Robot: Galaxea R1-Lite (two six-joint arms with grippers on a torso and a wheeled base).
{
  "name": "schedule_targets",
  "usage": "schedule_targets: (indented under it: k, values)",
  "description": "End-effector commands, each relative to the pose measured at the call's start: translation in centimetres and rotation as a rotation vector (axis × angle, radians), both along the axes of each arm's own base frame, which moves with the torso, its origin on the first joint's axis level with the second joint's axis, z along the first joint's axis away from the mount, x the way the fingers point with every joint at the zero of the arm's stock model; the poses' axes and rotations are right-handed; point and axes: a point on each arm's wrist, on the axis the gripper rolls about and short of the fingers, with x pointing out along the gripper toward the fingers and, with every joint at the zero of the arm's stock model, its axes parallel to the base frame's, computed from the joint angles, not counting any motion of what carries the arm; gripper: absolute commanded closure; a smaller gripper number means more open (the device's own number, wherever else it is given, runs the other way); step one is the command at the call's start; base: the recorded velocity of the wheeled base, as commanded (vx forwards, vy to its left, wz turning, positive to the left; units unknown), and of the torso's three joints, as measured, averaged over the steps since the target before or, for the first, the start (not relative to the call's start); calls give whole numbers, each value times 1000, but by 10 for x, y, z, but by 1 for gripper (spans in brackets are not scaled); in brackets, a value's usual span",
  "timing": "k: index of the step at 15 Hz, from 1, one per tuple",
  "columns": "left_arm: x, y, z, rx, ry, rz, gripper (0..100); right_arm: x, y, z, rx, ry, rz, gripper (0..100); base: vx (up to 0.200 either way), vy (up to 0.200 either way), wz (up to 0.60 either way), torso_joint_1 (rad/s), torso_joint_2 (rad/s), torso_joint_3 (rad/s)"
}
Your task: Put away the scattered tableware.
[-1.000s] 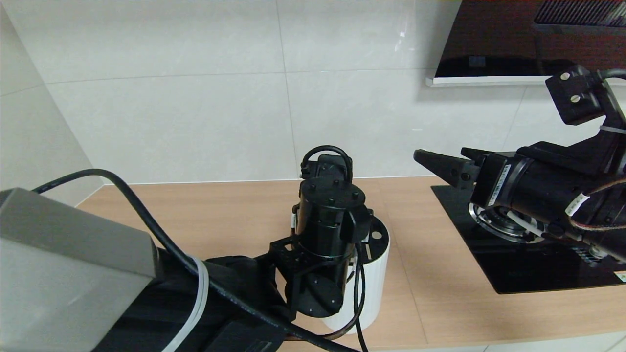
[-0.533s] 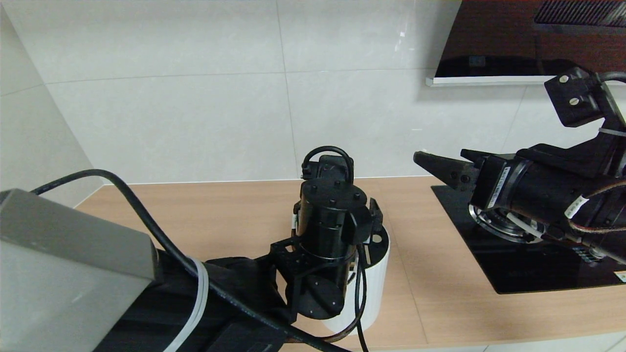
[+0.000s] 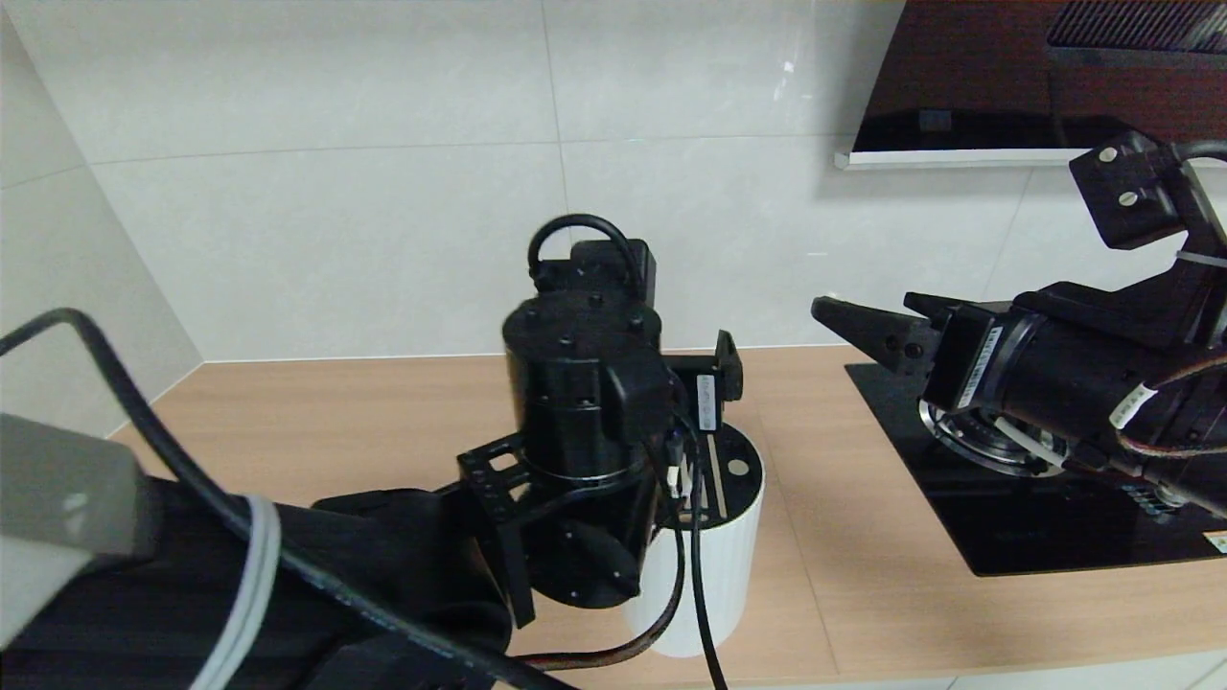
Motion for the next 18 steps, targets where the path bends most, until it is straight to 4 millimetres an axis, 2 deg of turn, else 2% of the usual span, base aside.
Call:
schedule_targets:
  k: [1, 3, 5, 6, 7, 9, 11, 12, 15, 18]
  values:
    - [-16, 29, 45, -98, -84, 4, 0, -2, -4, 4, 10, -13, -10, 0, 0, 0, 0, 0, 0, 0]
    - [-23, 68, 75, -129, -154, 30, 0, -7, -22, 3, -43, -53, -52, 0, 0, 0, 0, 0, 0, 0]
    - [-36, 115, 87, -134, -204, 34, 0, -18, -42, 11, -79, -126, -106, 0, 0, 0, 0, 0, 0, 0]
    - [-43, 139, 89, -135, -226, 41, 0, -32, -53, 15, -60, -153, -116, 0, 0, 0, 0, 0, 0, 0]
    - [-54, 168, 83, -122, -235, 81, 0, -43, -69, 15, -48, -172, -148, 0, 0, 0, 0, 0, 0, 0]
    - [-77, 204, 77, -118, -270, 112, 0, -58, -100, 9, -53, -195, -255, 0, 0, 0, 0, 0, 0, 0]
    - [-101, 221, 76, -129, -316, 87, 0, -83, -122, -2, -51, -228, -317, 0, 0, 0, 0, 0, 0, 0]
    - [-122, 233, 71, -132, -334, 52, 0, -106, -135, -14, -43, -254, -366, 0, 0, 0, 0, 0, 0, 0]
    - [-175, 266, 41, -54, -223, 126, 0, -159, -147, -32, 14, -295, -428, 0, 0, 0, 0, 0, 0, 0]
    - [-238, 289, 13, -24, -207, 96, 0, -213, -152, -65, -9, -236, -419, 0, 0, 0, 0, 0, 0, 0]
